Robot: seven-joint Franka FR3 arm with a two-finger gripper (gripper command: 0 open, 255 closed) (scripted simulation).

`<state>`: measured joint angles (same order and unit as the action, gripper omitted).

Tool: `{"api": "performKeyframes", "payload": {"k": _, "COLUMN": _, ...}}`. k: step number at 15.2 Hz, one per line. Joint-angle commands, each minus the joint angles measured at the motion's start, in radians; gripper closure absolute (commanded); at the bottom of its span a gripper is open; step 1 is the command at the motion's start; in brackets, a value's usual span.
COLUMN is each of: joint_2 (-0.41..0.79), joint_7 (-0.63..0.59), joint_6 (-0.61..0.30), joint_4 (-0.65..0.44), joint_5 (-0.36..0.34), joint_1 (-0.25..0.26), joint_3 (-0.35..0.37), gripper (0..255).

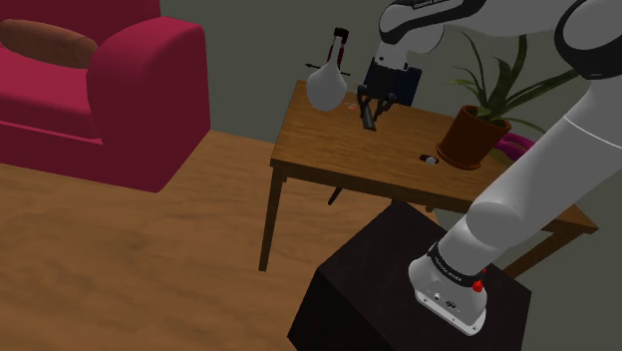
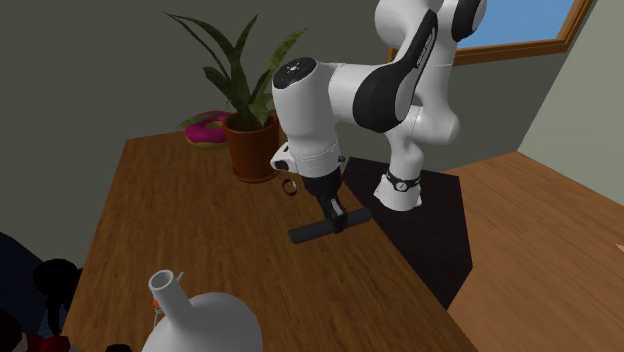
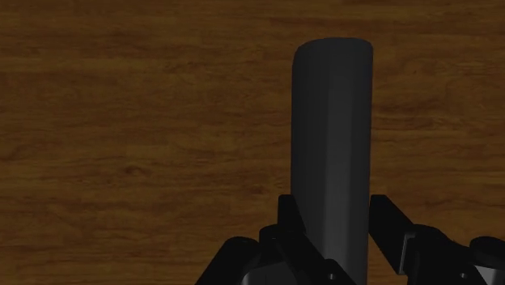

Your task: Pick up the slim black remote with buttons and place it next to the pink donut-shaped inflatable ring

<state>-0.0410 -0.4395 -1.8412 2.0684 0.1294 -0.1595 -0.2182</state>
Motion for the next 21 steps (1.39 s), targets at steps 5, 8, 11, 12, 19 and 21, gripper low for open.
{"api": "performKeyframes", "payload": {"k": 5, "joint_2": -0.019, "joint_7": -0.011, "joint_6": 0.076, "joint_4": -0.058, "joint_5": -0.007, "joint_1": -0.001, "joint_3": 0.000, "gripper": 255}}
{"api": "performKeyframes", "payload": {"k": 8, "joint_2": -0.043, "joint_7": 0.003, "joint_6": 0.102, "joint_4": -0.059, "joint_5": -0.017, "joint_1": -0.011, "joint_3": -0.011, "gripper": 255}}
{"api": "performKeyframes", "payload": {"k": 11, "joint_2": -0.093, "joint_7": 0.057, "joint_6": 0.105, "joint_4": -0.007, "joint_5": -0.045, "joint_1": -0.042, "joint_3": -0.043, "gripper": 255}}
{"api": "performKeyframes", "payload": {"k": 12, "joint_2": -0.109, "joint_7": 0.075, "joint_6": 0.106, "joint_4": 0.009, "joint_5": -0.054, "joint_1": -0.053, "joint_3": -0.055, "gripper": 255}}
{"api": "performKeyframes", "payload": {"k": 19, "joint_2": -0.192, "joint_7": 0.210, "joint_6": 0.121, "joint_4": 0.083, "joint_5": -0.128, "joint_1": -0.130, "joint_3": -0.142, "gripper": 255}}
{"api": "performKeyframes", "payload": {"k": 21, "joint_2": -0.207, "joint_7": 0.251, "joint_6": 0.126, "joint_4": 0.094, "joint_5": -0.150, "joint_1": -0.153, "joint_3": -0.170, "gripper": 255}}
